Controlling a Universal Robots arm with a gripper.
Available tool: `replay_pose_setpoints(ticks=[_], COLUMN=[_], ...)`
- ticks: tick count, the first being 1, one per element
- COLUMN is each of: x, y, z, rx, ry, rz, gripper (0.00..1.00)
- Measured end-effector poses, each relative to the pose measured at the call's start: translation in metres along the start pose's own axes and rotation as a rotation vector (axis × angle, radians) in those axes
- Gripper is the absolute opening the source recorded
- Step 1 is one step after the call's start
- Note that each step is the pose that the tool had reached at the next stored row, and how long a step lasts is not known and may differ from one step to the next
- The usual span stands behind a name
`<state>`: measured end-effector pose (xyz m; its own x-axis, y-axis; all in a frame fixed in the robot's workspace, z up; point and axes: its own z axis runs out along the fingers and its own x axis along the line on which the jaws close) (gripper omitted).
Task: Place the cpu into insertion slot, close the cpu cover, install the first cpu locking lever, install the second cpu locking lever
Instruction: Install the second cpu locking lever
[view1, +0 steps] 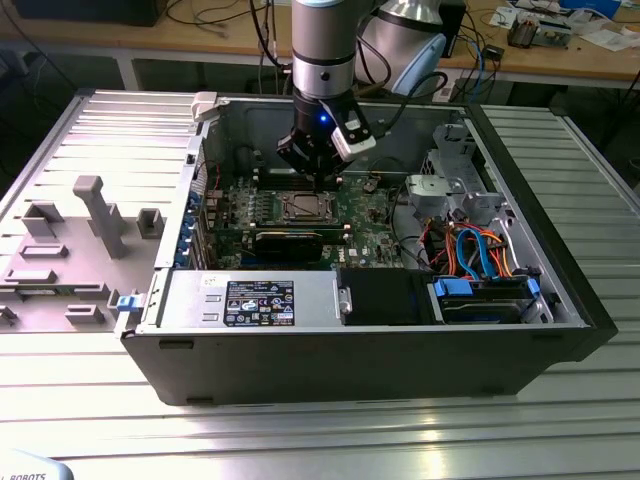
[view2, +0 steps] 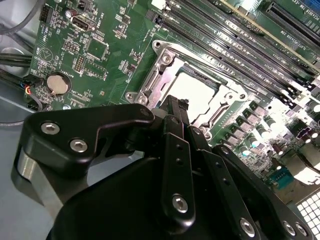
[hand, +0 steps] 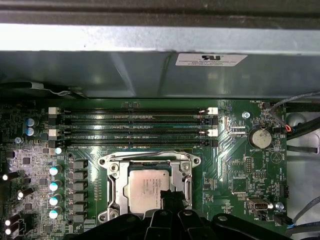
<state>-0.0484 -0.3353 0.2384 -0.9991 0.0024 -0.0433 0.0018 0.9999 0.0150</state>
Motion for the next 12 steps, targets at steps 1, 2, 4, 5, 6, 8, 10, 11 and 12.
replay_pose_setpoints(ticks=[1, 2, 4, 5, 6, 8, 10, 11, 12], x=[0.0000, 0.0000, 0.0000, 0.0000, 0.0000, 0.0000, 0.0000, 0.0000, 0.0000], y=[0.0000, 0.0000, -0.0001, -0.0001, -0.0001, -0.0003, -0.0013, -0.0027, -0.0034], z=[0.0000, 0.0000, 0.0000, 0.0000, 0.0000, 0.0000, 0.0000, 0.0000, 0.0000], rx=[0.0000, 0.0000, 0.0000, 0.0000, 0.0000, 0.0000, 0.0000, 0.0000, 0.0000], ry=[-0.0001, 0.0000, 0.0000, 0.0000, 0.0000, 0.0000, 0.0000, 0.0000, 0.0000], rz=[0.000, 0.000, 0.000, 0.000, 0.000, 0.000, 0.000, 0.000, 0.000], gripper=[0.11, 0.11, 0.11, 0.11, 0.11, 0.11, 0.11, 0.11, 0.11])
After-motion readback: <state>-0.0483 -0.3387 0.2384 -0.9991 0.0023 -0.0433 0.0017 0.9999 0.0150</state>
